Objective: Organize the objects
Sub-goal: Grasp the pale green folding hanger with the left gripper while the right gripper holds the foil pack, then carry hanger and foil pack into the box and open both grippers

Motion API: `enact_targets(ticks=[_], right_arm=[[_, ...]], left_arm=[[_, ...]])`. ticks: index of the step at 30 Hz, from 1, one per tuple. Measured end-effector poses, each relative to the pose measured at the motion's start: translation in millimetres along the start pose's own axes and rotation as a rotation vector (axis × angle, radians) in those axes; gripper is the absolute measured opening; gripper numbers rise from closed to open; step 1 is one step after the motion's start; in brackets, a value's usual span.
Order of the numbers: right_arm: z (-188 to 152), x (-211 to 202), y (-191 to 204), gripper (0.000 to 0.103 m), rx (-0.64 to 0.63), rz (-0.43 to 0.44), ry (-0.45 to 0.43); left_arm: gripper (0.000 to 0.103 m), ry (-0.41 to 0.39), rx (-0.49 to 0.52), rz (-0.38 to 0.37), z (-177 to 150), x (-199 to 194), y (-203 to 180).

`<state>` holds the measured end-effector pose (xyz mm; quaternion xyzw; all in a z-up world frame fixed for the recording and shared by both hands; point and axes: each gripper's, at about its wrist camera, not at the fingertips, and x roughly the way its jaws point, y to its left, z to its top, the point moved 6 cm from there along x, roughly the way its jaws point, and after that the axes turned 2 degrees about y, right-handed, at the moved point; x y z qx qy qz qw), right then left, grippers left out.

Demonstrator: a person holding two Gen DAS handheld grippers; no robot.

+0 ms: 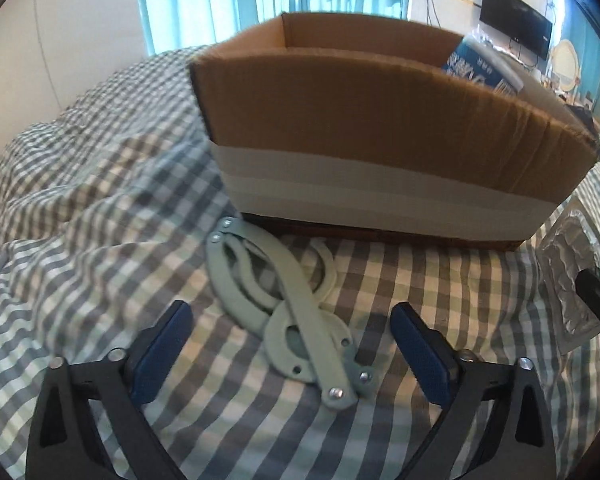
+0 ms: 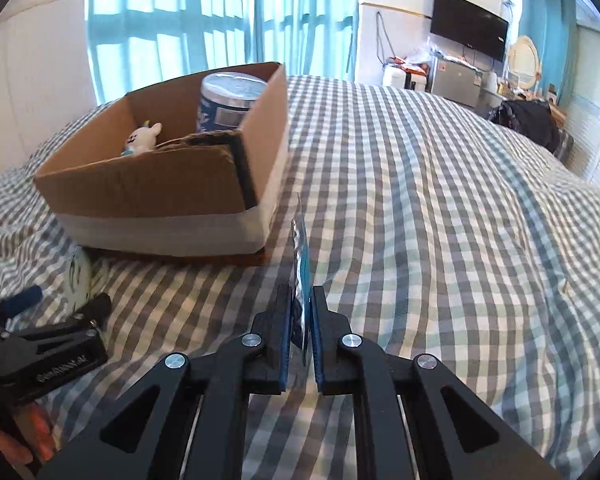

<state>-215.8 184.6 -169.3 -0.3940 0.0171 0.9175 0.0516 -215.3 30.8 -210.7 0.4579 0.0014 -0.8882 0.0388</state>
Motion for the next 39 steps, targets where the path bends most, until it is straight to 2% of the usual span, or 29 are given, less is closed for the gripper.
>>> enact_targets(ticks=[2, 3, 6, 8, 12, 13, 14, 15, 18, 20, 25, 33, 39], right_arm=[[1, 2, 0, 0.009, 0.001, -0.001, -0.002], [1, 4, 0, 0.009, 0.001, 0.001, 0.001], [1, 5, 0, 0.009, 0.002, 0.002, 0.004], [1, 5, 0, 0.009, 0.002, 0.002, 0.003], [-1, 3, 3, 0.009, 0.001, 0.016, 0.006], [-2, 2, 4, 0.009, 0.002, 0.020, 0.006], [-3, 0, 5, 0.009, 0.004, 0.024, 0.005], [-3, -2, 6, 0.009, 0.005, 0.030, 0.005], [-5, -10, 9, 0.009, 0.006, 0.047, 0.004], [-7, -15, 12, 0.009, 0.007, 0.062, 0.006], [-15, -32, 15, 0.009, -0.003, 0.066, 0.002], [-21, -48, 13, 0.009, 0.004, 0.071, -0.002], [-22, -51, 13, 0.009, 0.000, 0.081, -0.006]], left_arm=[[0.085, 0.032, 0.009, -0.011, -3, 11, -2], [0.085, 0.042, 0.007, -0.019, -5, 15, -2], [0.080, 0.035, -0.001, -0.034, -6, 13, -1], [0.072, 0.033, -0.012, -0.043, -7, 11, 3], [0.063, 0.031, -0.006, -0.068, -13, 3, 9], [0.056, 0.031, -0.006, -0.073, -16, -1, 12], [0.040, 0.026, -0.003, -0.083, -18, -5, 13], [0.032, 0.018, 0.005, -0.091, -20, -9, 13], [0.022, 0.008, 0.043, -0.089, -27, -22, 16], [0.019, 0.015, 0.014, -0.119, -31, -25, 23], [0.014, 0.015, -0.008, -0.138, -40, -37, 33], [0.014, 0.026, -0.049, -0.160, -51, -45, 54], [0.014, -0.006, -0.031, -0.152, -47, -55, 55]])
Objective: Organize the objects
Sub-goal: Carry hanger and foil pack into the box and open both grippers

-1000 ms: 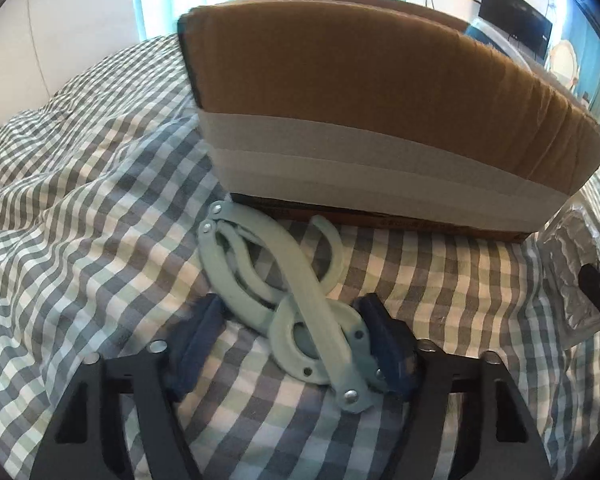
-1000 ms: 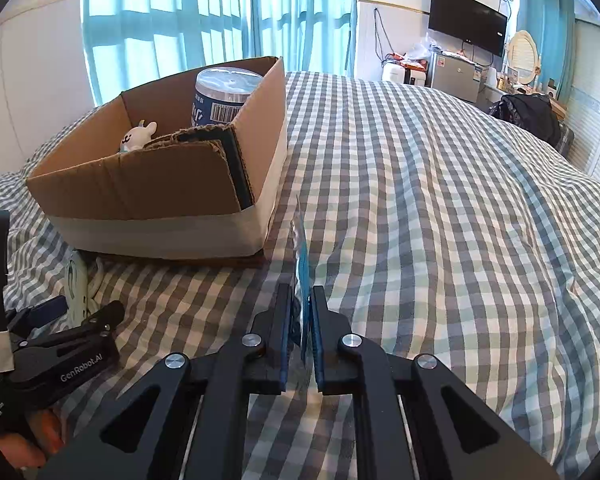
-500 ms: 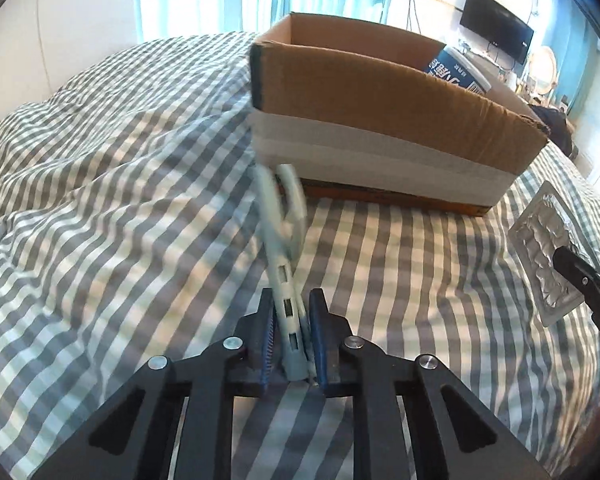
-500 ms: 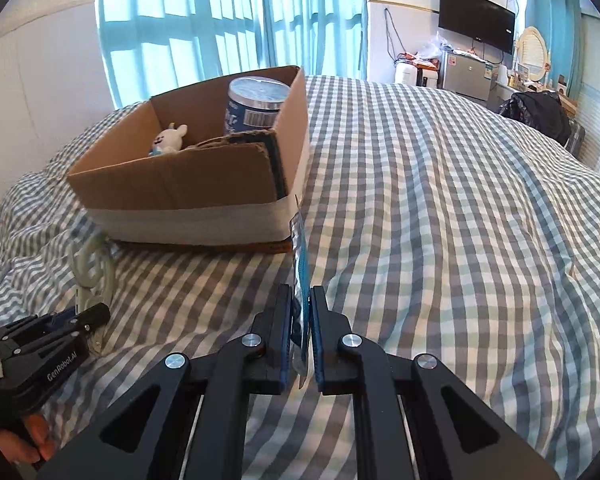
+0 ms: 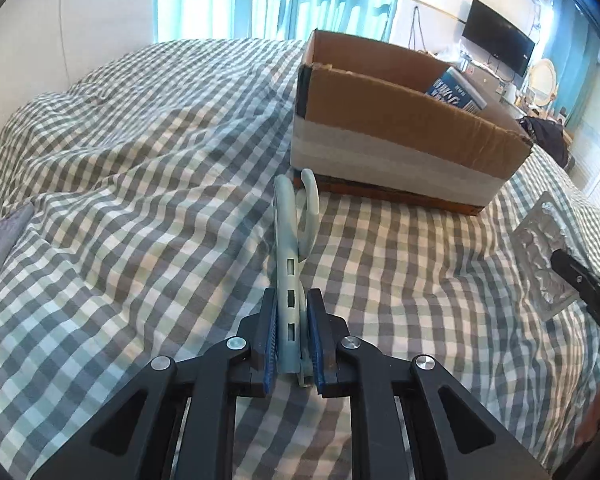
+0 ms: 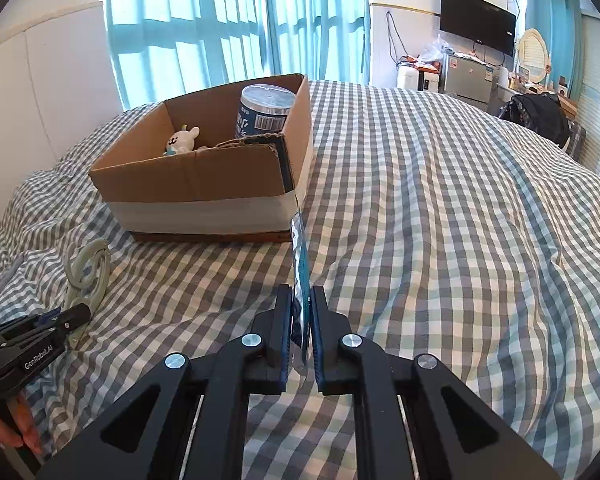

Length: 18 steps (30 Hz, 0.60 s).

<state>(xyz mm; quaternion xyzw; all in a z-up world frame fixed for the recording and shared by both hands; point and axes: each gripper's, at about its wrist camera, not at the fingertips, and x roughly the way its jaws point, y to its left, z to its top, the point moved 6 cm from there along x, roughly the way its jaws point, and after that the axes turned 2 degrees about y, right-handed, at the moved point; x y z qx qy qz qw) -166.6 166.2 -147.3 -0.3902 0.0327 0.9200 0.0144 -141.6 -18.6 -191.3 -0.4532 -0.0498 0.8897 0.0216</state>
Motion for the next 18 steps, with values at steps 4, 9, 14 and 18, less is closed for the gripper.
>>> enact_targets(ticks=[4, 9, 14, 18], right_arm=[[1, -4, 1, 0.009, 0.001, 0.005, -0.006], [3, -20, 3, 0.009, -0.007, 0.010, -0.025], [6, -44, 9, 0.009, -0.021, 0.016, -0.060], [9, -68, 15, 0.009, -0.036, 0.027, -0.093]], left_arm=[[0.013, -0.022, 0.011, -0.017, 7, -8, -5], [0.013, -0.057, 0.040, -0.031, 11, -26, -15], [0.013, -0.100, 0.058, -0.042, 14, -51, -25], [0.013, -0.132, 0.065, -0.050, 17, -69, -31]])
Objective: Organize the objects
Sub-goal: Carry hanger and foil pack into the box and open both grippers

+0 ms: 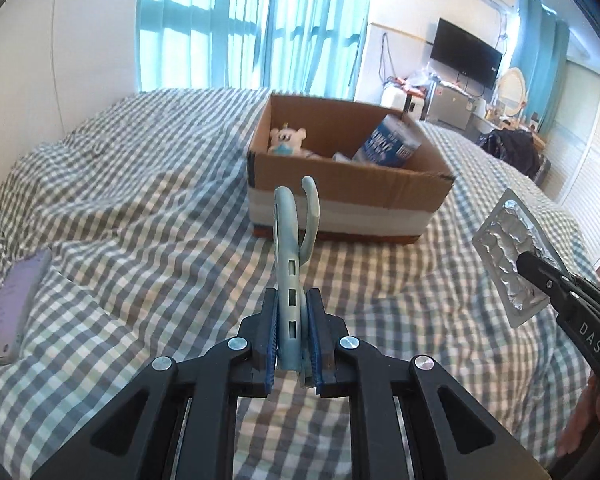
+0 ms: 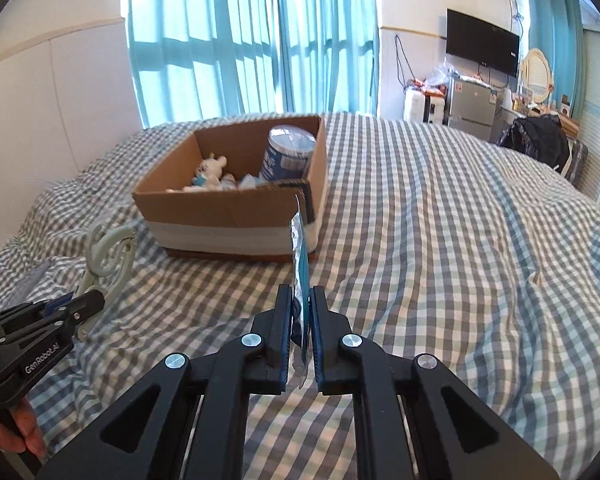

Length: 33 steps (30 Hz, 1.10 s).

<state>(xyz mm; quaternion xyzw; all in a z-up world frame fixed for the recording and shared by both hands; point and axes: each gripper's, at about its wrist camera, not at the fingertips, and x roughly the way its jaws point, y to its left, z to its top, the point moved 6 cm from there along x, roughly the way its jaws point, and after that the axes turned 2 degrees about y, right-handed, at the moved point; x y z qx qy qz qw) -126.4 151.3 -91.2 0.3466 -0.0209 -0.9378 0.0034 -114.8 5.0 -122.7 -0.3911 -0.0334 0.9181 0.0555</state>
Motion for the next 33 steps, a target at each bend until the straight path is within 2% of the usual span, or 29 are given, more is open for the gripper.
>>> enact_targets(ticks=[10, 18, 27, 33], right_arm=[[11, -49, 14, 0.009, -0.021, 0.049, -0.068], [36, -67, 20, 0.009, -0.010, 0.127, -0.109], [95, -50, 30, 0.009, -0.045, 0.165, -0.151], [136, -17, 37, 0.009, -0.058, 0.186, -0.161]], left_arm=[[0.013, -0.087, 0.017, -0.023, 20, -38, -16], [0.013, -0.137, 0.031, -0.053, 52, -45, -23], [0.013, -0.192, 0.068, -0.066, 106, -37, -32], [0.013, -0.202, 0.075, -0.072, 145, -9, -32]])
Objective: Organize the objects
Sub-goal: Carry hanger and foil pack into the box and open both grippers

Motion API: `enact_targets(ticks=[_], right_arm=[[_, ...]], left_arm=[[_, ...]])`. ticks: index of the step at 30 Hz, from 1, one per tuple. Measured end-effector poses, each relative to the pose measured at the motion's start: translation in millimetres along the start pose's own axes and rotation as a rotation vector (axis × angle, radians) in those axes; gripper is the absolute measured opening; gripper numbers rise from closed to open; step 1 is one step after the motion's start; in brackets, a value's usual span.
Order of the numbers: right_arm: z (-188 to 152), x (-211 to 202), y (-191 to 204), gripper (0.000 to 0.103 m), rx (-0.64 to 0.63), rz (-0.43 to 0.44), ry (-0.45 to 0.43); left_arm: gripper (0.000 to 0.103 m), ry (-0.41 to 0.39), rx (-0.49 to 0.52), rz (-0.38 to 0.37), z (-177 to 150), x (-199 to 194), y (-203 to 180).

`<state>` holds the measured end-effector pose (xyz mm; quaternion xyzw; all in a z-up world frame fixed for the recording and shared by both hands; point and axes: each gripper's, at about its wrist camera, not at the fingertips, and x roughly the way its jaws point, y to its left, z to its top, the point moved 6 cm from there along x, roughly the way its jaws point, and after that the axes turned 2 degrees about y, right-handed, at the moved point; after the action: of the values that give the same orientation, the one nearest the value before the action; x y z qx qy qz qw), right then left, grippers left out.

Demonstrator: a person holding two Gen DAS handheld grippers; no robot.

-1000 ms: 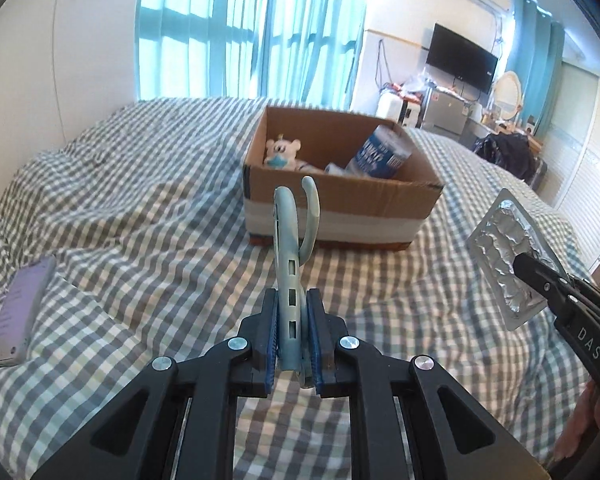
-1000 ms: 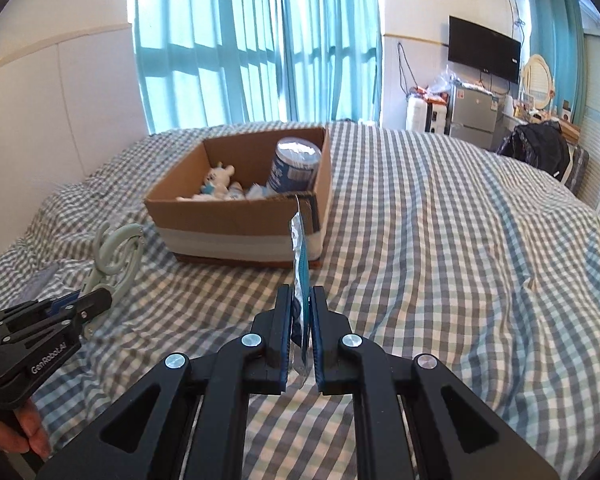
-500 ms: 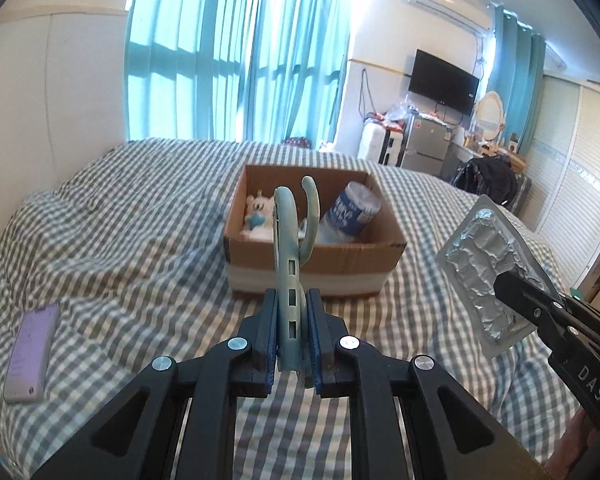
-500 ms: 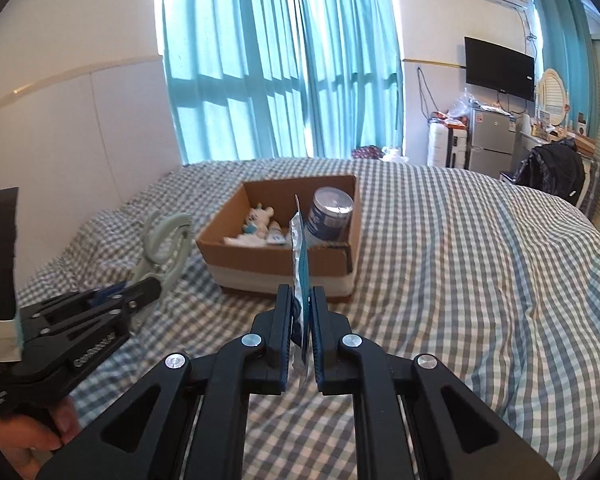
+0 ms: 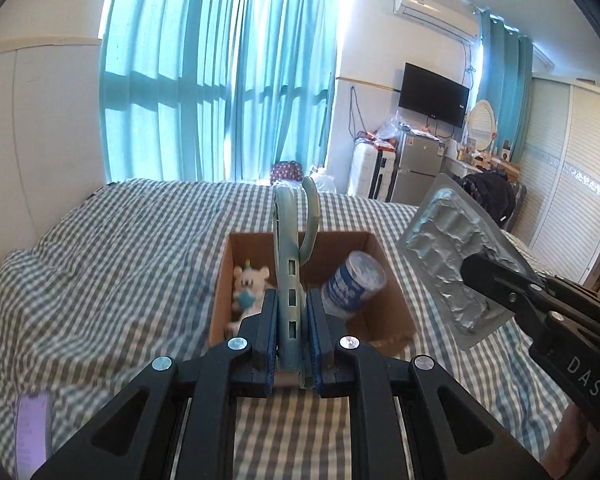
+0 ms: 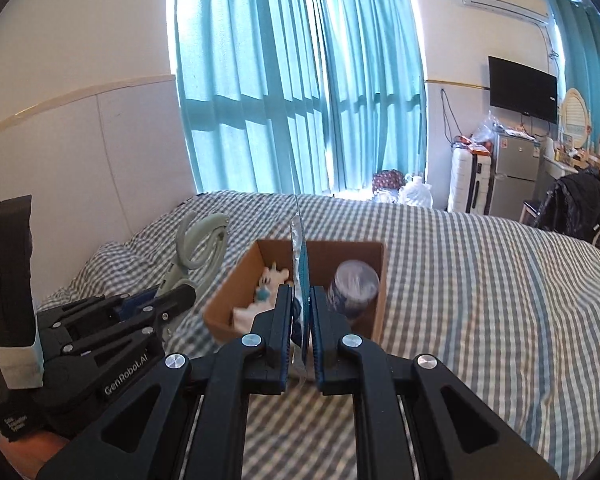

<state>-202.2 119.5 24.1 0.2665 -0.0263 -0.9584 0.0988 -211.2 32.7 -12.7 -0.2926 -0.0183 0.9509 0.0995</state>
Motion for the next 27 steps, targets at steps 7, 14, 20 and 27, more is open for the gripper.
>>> enact_targets(ticks=[7, 14, 20, 27], right_arm=[[22, 64, -4, 0.009, -0.007, 0.020, 0.022], [21, 132, -17, 0.009, 0.031, 0.039, 0.084], [3, 167, -29, 0.009, 0.068, 0.057, 0.141], [-12, 183, -41, 0.009, 0.088, 0.052, 0.178]], left_arm=[[0.013, 0.019, 0.000, 0.006, 18, 48, 12], [0.013, 0.079, 0.026, -0.024, 9, 98, 15], [0.013, 0.138, 0.049, -0.046, -8, 129, 11], [0.013, 0.187, 0.043, -0.049, -24, 148, 11]])
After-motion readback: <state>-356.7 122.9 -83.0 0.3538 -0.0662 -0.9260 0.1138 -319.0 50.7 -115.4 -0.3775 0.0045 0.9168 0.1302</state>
